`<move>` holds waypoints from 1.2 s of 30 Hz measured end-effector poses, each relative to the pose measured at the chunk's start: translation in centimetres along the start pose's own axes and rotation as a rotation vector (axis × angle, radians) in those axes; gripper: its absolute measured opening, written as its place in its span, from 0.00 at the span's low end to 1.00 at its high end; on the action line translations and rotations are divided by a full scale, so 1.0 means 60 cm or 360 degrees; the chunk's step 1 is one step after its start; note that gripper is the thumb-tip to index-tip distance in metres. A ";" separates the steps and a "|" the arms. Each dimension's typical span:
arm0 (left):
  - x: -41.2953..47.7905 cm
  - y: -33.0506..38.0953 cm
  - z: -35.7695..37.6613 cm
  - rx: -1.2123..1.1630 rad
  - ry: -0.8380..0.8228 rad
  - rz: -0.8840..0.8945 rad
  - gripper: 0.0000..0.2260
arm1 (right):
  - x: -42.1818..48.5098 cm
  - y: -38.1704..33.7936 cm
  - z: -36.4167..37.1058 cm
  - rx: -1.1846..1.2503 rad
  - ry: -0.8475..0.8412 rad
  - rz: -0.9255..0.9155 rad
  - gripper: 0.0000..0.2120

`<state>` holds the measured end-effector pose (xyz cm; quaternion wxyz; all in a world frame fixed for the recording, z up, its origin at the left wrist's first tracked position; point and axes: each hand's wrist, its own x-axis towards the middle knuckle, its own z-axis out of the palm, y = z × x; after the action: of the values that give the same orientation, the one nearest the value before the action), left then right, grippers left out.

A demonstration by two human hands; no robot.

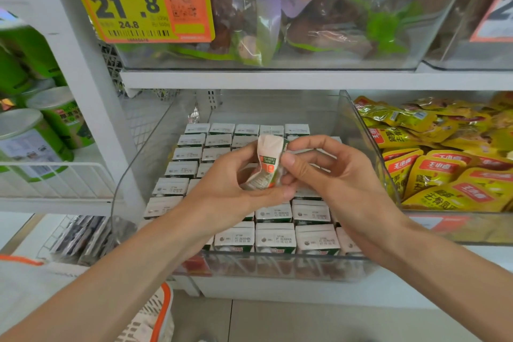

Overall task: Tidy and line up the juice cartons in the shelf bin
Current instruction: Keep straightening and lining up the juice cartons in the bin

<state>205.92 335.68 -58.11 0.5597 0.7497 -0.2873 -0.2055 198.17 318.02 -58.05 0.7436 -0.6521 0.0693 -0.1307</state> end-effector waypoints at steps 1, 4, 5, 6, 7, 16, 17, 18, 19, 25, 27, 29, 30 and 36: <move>0.001 0.000 -0.002 0.0000 0.0016 0.0026 0.26 | 0.000 -0.002 -0.002 -0.0002 0.0000 0.0003 0.19; 0.002 0.000 0.000 0.0047 0.0051 0.0079 0.38 | -0.001 -0.003 -0.004 -0.0130 -0.0074 0.0050 0.27; 0.002 0.000 0.003 0.0090 0.0061 0.0112 0.40 | -0.001 -0.002 -0.003 -0.0184 -0.0107 0.0048 0.30; 0.002 0.000 0.007 0.0151 0.0068 0.0161 0.41 | -0.001 0.000 -0.002 -0.0238 -0.0124 0.0025 0.32; 0.003 0.000 0.010 0.0217 0.0075 0.0211 0.42 | -0.001 0.000 -0.001 -0.0288 -0.0119 -0.0019 0.32; 0.006 -0.011 0.007 0.0649 0.0213 0.0473 0.43 | 0.004 0.004 -0.014 -0.0722 -0.0062 -0.0599 0.31; 0.008 -0.013 0.006 0.0652 0.0236 0.0483 0.42 | 0.004 0.004 -0.014 -0.0735 -0.0060 -0.0627 0.31; 0.011 -0.015 0.004 0.0650 0.0253 0.0493 0.41 | 0.004 0.005 -0.015 -0.0752 -0.0060 -0.0654 0.31; 0.013 -0.017 0.001 0.0645 0.0268 0.0501 0.39 | 0.003 0.005 -0.014 -0.0772 -0.0060 -0.0675 0.30; 0.016 -0.028 -0.009 0.0619 0.0301 0.0441 0.38 | 0.003 0.005 -0.008 -0.0615 -0.0061 -0.0476 0.30; 0.014 -0.031 -0.011 0.0522 0.0295 0.0396 0.39 | 0.004 0.003 -0.007 -0.0403 -0.0027 -0.0258 0.28; 0.013 -0.032 -0.011 0.0435 0.0298 0.0358 0.36 | 0.007 0.001 -0.008 -0.0232 -0.0017 -0.0039 0.26; 0.013 -0.032 -0.011 0.0410 0.0302 0.0344 0.34 | 0.009 0.002 -0.009 -0.0163 -0.0017 0.0042 0.24; 0.011 -0.028 -0.008 0.0302 0.0253 0.0358 0.18 | 0.019 0.006 -0.010 -0.0108 0.0108 0.0249 0.25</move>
<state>207.07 335.93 -59.55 0.5268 0.7761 -0.3424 -0.0536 199.15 317.15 -58.39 0.7261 -0.6648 0.1495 -0.0919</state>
